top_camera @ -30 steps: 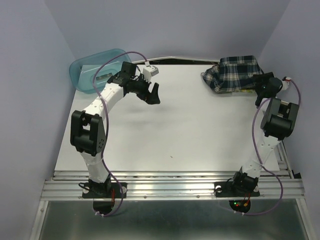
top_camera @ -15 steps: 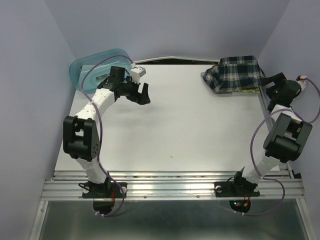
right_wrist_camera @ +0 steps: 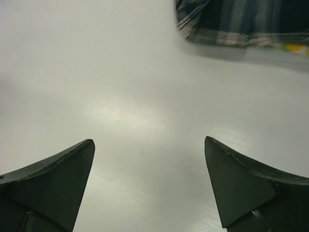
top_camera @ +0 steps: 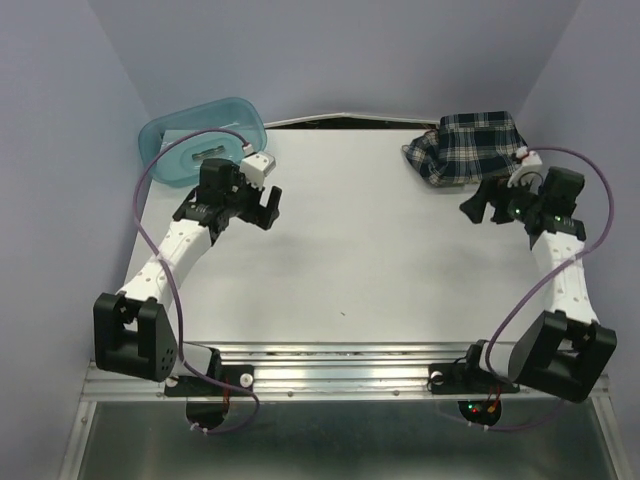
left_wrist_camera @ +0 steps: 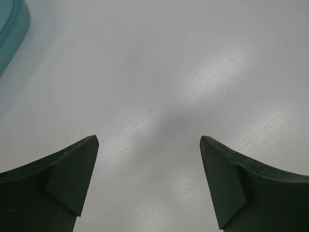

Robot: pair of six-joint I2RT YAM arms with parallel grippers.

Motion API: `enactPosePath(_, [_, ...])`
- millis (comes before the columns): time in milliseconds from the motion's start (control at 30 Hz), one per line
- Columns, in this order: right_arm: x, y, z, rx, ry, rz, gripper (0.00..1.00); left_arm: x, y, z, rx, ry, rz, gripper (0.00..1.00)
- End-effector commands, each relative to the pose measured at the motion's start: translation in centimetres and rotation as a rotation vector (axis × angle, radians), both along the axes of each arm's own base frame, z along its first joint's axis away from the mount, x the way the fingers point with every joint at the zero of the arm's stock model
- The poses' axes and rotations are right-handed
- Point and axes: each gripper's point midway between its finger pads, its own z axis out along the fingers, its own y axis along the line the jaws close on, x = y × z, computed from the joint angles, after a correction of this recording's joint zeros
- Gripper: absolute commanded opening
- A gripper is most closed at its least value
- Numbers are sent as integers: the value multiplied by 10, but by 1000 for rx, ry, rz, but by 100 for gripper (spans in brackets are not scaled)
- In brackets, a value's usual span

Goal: Fold and stack the skirts
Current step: Neatly place the folded skirt to the corner

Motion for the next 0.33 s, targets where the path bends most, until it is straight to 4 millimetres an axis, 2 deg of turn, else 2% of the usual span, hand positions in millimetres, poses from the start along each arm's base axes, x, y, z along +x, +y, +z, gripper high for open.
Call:
enactPosePath(0, [-53, 42, -48, -115, 120, 148, 100, -4, 11, -5, 26, -49, 38, 99])
enactPosePath(33, [-57, 51, -47, -126, 104, 166, 100, -8, 12, -5, 29, -51, 35, 99])
enactPosePath(100, [-63, 53, -55, -128, 118, 163, 100, -14, 17, -14, 55, -46, 38, 99])
enactPosePath(233, [-75, 60, -67, -115, 141, 183, 100, -24, 20, -13, 61, -65, 32, 99])
enactPosePath(300, [-75, 59, -61, -128, 115, 179, 100, -27, 20, -13, 60, -66, 23, 99])
